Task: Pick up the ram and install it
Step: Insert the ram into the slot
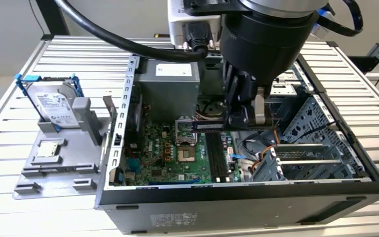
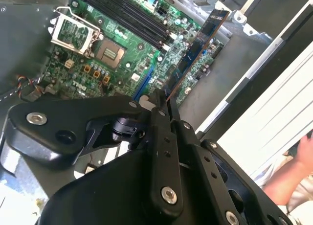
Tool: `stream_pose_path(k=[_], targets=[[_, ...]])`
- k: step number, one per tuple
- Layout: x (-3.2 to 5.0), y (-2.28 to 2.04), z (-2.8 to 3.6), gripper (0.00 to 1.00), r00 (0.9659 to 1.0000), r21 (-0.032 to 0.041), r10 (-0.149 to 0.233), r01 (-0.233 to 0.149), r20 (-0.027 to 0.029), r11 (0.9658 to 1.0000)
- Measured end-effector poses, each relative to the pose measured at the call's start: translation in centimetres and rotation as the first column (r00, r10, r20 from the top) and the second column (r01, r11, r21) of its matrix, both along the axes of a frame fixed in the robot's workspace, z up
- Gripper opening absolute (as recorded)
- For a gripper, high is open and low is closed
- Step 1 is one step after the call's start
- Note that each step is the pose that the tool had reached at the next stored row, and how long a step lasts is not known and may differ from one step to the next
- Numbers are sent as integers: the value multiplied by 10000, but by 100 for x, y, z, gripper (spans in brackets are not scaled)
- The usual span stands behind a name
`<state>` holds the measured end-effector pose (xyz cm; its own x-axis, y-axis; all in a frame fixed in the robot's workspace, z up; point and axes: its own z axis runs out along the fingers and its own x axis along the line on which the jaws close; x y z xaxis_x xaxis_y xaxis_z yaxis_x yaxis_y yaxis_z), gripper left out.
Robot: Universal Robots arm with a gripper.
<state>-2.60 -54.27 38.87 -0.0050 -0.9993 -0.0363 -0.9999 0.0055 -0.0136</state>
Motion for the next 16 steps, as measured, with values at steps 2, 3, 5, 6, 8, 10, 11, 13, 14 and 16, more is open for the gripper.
stream_pose_path(k=[2,3,5,6,8,10,11,13,14,16], targets=[[60,0,-7,0,10000,1,1,-1,0,10000],[98,0,-11,0,10000,0,1,-1,0,10000],[177,0,-19,0,10000,-1,0,0,0,10000],[215,3,-27,0,10000,-7,-13,13,0,10000],[283,13,-42,0,10000,-8,-46,46,1,10000],[347,24,-53,0,10000,-11,-86,86,0,10000],[366,32,-54,0,9999,-12,-108,108,0,9999],[368,42,-55,0,9999,-11,-122,122,3,9999],[369,42,-55,0,9999,-11,-124,124,5,9999],[370,68,-55,0,9999,-11,-128,128,6,9999]])
